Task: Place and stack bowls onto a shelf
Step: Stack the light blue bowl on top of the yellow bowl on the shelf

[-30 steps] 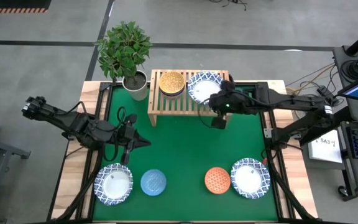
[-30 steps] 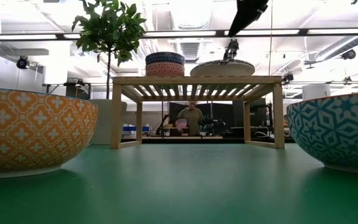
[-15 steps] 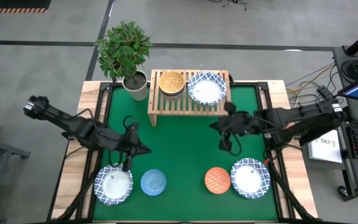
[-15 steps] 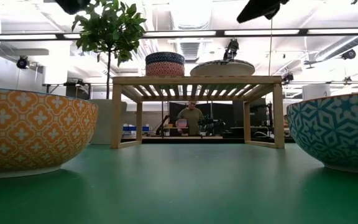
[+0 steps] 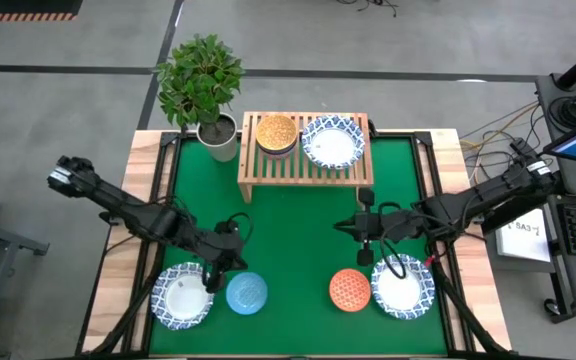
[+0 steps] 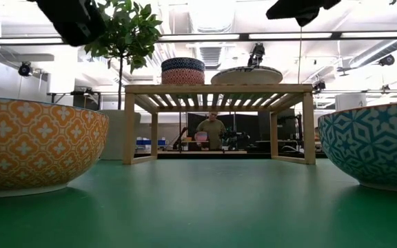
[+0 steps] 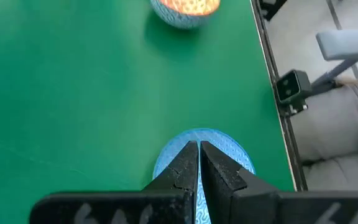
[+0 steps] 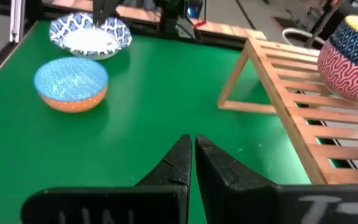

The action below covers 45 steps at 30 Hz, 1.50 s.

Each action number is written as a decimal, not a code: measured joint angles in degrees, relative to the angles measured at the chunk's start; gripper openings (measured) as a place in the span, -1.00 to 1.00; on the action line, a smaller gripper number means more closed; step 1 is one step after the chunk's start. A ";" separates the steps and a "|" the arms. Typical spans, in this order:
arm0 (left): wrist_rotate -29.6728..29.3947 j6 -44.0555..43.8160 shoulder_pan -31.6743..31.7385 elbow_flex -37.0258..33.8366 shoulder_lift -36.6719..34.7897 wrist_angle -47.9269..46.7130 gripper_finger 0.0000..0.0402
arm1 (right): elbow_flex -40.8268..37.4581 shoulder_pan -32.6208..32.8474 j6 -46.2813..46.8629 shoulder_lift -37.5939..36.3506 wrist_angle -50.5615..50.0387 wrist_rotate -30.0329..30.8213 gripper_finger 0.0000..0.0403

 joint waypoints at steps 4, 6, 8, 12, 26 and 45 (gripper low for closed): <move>0.28 -0.61 -0.05 0.00 1.59 -0.20 -1.00 | -4.03 -0.07 -1.96 -1.54 6.32 -0.29 -0.94; 1.25 -0.98 -0.13 0.00 2.29 -0.57 -1.00 | -5.46 -0.07 -2.08 -2.24 8.27 -0.35 -0.94; 2.85 -1.17 -0.13 0.00 2.85 -1.34 -0.98 | -6.50 -0.07 -2.16 -2.80 10.48 -0.44 -0.94; 3.36 -1.26 -0.31 0.00 4.07 -2.38 -0.85 | -8.04 -0.07 -2.72 -3.17 13.02 -0.44 -0.94; 2.90 -2.11 -0.37 0.00 13.37 -4.45 -0.46 | -8.54 -0.05 -1.94 -3.04 13.77 -0.46 -0.94; 1.16 -5.43 -0.32 -5.08 15.76 2.50 -0.56 | -8.60 -0.07 0.24 -2.14 13.77 -0.46 -0.94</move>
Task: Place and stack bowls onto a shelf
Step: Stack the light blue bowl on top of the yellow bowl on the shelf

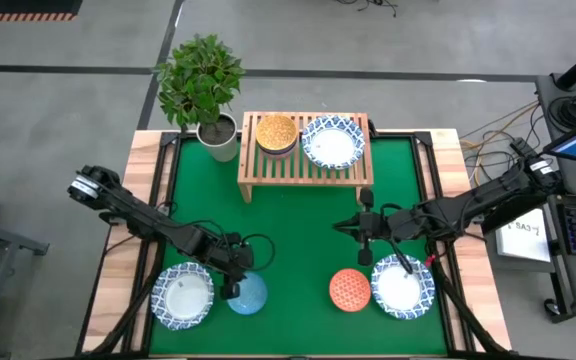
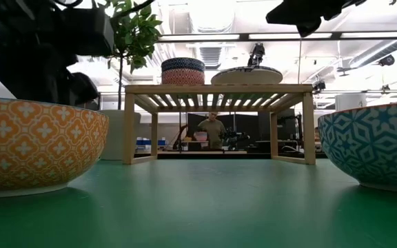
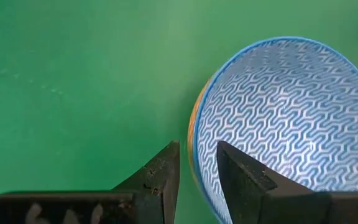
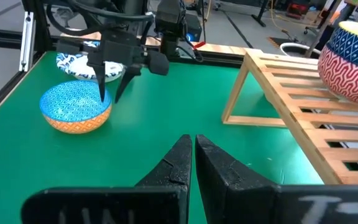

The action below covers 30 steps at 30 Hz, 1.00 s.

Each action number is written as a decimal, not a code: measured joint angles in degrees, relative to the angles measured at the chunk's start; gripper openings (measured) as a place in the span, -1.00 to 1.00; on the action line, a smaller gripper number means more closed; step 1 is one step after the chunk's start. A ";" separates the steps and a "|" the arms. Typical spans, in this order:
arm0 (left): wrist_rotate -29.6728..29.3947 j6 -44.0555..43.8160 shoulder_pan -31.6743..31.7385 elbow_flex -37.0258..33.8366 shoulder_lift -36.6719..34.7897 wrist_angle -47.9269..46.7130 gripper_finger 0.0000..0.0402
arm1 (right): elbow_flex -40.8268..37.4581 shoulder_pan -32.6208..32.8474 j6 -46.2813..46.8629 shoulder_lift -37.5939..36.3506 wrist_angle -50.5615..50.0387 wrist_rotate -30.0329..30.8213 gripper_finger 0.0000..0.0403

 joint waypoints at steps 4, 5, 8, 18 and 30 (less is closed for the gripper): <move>0.18 -0.54 0.01 -1.88 0.00 4.28 -0.56 | 0.00 0.00 1.17 0.70 0.00 0.01 -0.94; 0.43 -0.70 0.01 -2.26 0.00 4.93 -0.56 | 0.00 0.00 1.25 0.87 0.00 0.01 -0.94; 0.47 -1.61 0.01 -3.12 0.00 5.48 -0.59 | 0.00 0.00 1.79 1.44 0.01 0.02 -0.94; 1.77 -2.15 -0.03 -3.34 0.00 5.49 -0.96 | 0.00 0.00 2.81 1.83 0.34 0.04 -0.94; 1.73 -4.00 0.45 -0.92 -7.04 1.69 -0.99 | 0.00 0.00 1.44 2.18 1.31 0.04 -0.94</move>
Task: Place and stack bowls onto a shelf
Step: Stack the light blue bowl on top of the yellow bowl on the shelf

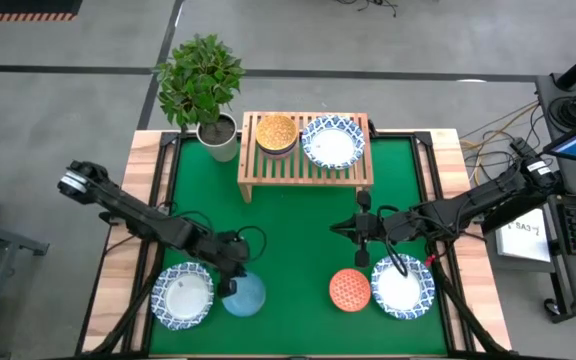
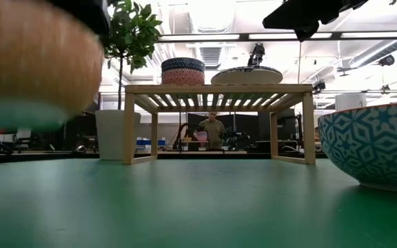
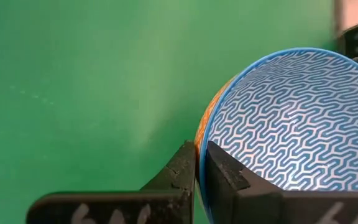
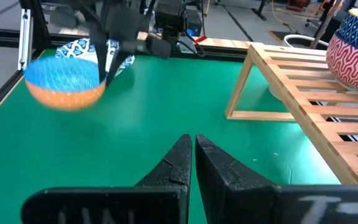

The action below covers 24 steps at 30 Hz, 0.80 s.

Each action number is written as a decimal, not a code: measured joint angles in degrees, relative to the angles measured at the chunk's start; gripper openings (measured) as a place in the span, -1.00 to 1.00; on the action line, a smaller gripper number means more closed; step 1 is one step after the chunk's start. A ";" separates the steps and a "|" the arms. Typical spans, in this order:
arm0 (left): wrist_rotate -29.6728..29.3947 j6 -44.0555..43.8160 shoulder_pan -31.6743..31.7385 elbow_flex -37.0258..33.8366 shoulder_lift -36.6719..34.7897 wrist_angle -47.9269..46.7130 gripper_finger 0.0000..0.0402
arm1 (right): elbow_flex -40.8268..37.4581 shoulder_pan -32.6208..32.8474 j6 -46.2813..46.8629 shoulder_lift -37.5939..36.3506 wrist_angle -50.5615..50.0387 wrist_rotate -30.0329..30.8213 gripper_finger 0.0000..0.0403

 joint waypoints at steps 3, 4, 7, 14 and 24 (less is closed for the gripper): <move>-0.02 -0.18 0.79 2.70 -3.43 -2.79 -0.99 | 0.00 0.00 -0.75 0.00 0.00 0.00 -0.94; -0.04 -0.41 1.14 3.73 -4.42 -4.55 -0.99 | 0.00 0.00 -0.89 0.00 0.00 0.00 -0.94; -0.86 -1.58 2.72 7.41 -5.84 -10.99 -0.99 | 0.00 0.00 -1.38 0.00 -0.01 0.00 -0.94; -4.76 0.66 9.07 20.60 -5.28 -25.71 -1.00 | 0.00 -0.02 -2.87 -0.02 -0.48 0.00 -0.94; -4.79 11.15 22.84 40.24 -3.87 -41.23 -1.00 | 0.00 -0.05 -6.01 -0.02 -0.57 -0.50 -0.94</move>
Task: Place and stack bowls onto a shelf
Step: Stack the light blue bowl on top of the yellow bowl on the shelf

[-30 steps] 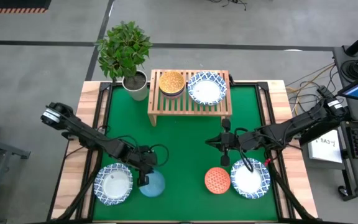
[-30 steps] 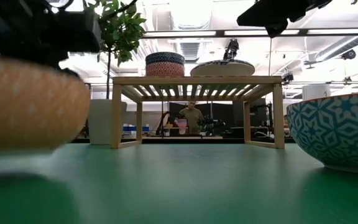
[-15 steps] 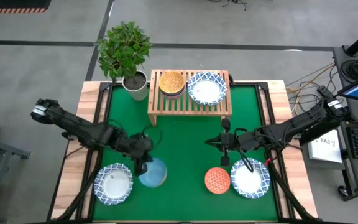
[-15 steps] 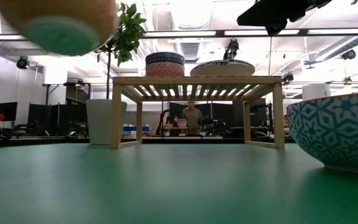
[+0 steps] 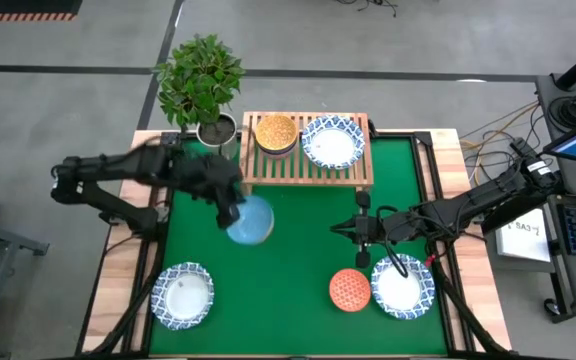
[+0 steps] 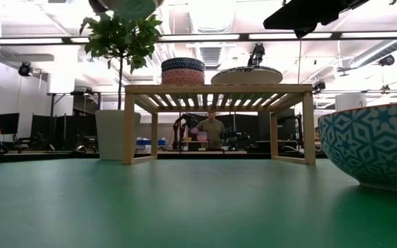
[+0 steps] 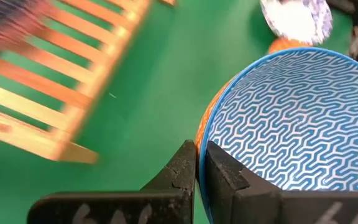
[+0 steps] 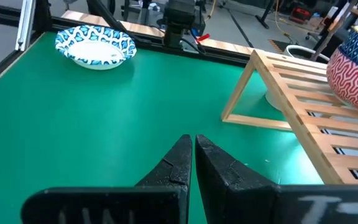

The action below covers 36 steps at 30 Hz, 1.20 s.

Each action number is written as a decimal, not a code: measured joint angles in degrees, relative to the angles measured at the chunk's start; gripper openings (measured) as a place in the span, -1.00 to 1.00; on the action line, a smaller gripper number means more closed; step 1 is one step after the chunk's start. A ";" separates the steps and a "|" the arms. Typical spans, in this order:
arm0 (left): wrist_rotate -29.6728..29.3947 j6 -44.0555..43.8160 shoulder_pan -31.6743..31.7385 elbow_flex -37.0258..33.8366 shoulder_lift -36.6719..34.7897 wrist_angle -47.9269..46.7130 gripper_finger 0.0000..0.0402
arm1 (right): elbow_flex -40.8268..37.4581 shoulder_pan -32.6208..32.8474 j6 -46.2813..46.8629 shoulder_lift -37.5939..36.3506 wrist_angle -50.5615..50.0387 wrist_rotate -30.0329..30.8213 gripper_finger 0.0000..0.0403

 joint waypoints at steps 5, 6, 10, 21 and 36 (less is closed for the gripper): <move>-0.01 3.34 8.20 3.39 0.38 0.11 -1.00 | 0.00 -1.07 -2.14 -0.02 -0.02 -0.02 -0.96; 0.00 3.83 9.92 3.78 0.46 0.49 -1.00 | 0.00 -1.44 -2.31 -0.04 -0.14 -0.03 -0.96; 0.01 5.85 16.52 4.84 0.97 0.74 -1.00 | 0.00 -3.04 -2.58 -0.11 -1.87 -0.03 -0.96; 3.53 9.75 27.04 7.29 3.91 2.06 -1.00 | 0.00 -5.74 2.30 -0.13 -4.97 -4.57 -0.96; 2.40 15.44 31.61 21.69 15.85 -0.42 -1.00 | -0.04 -5.74 4.94 -0.11 -5.97 -4.55 -0.96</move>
